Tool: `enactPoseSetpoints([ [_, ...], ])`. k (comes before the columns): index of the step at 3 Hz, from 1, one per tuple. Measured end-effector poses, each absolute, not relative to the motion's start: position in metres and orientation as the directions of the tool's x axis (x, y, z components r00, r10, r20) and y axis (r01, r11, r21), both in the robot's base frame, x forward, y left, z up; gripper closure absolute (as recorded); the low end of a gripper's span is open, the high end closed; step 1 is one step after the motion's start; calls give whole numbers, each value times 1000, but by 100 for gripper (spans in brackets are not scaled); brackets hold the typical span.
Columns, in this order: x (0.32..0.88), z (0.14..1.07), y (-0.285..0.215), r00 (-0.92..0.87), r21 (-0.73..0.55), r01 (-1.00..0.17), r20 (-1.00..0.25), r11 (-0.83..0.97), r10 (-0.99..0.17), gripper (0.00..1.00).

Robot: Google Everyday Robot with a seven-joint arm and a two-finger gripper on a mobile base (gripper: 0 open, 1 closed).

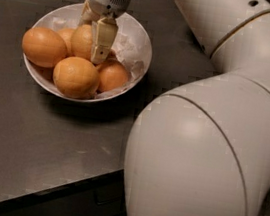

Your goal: Pick orange from white bowl

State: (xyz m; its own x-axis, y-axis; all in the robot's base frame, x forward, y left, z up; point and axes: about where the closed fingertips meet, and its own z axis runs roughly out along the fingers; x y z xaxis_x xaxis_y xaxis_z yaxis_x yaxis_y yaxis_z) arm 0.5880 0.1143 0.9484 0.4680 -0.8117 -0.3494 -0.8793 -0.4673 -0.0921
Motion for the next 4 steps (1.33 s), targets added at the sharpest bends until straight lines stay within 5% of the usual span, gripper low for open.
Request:
enactPoseSetpoints([
  [2,590,944,120,478,-85,-873,-355,-481,-804,41],
  [4,590,944,120,478,-85,-873,-355,-481,-804,86],
])
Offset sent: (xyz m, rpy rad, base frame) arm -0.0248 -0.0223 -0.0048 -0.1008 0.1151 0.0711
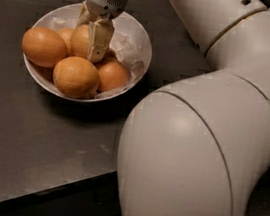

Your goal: Pick orange from white bowl

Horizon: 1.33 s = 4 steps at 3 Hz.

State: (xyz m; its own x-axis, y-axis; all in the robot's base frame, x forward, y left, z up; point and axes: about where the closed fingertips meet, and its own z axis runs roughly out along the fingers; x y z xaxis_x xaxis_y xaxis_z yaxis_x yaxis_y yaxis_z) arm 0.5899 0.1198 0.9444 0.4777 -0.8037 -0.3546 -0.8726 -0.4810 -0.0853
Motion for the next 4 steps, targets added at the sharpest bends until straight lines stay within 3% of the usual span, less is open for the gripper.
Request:
enactPoseSetpoints([
  [1,590,944,120,478,-85,-873,-355,-481,-804,100],
  [2,590,946,120,477,-95,-874,-355,-477,-804,100],
  [4,559,997,100,460,-330,-873,-315,-359,-830,100],
])
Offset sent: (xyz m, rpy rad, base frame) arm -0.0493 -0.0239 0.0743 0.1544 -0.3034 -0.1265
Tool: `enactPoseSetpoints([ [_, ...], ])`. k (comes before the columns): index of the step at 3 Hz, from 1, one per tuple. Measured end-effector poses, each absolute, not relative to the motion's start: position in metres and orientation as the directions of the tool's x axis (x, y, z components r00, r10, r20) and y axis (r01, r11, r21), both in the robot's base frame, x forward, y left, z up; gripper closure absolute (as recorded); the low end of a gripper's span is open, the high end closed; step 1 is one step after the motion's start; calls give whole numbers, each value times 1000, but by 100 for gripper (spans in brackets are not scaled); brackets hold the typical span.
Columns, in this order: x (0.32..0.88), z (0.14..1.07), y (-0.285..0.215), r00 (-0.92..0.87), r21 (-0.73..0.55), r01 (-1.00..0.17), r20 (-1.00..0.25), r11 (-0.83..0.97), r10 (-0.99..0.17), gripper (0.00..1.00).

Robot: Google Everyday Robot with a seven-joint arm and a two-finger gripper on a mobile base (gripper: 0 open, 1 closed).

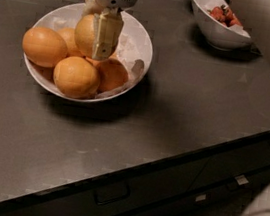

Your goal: Pick orange from white bowl

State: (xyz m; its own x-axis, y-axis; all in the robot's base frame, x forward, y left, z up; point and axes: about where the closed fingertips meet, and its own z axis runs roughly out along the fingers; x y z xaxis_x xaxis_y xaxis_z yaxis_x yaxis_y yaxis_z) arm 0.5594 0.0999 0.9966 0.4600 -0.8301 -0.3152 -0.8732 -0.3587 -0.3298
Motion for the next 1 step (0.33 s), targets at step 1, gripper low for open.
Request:
enactPoseSetpoints([
  [1,545,1025,96,435,-419,-857,-277,-300,-857,100],
])
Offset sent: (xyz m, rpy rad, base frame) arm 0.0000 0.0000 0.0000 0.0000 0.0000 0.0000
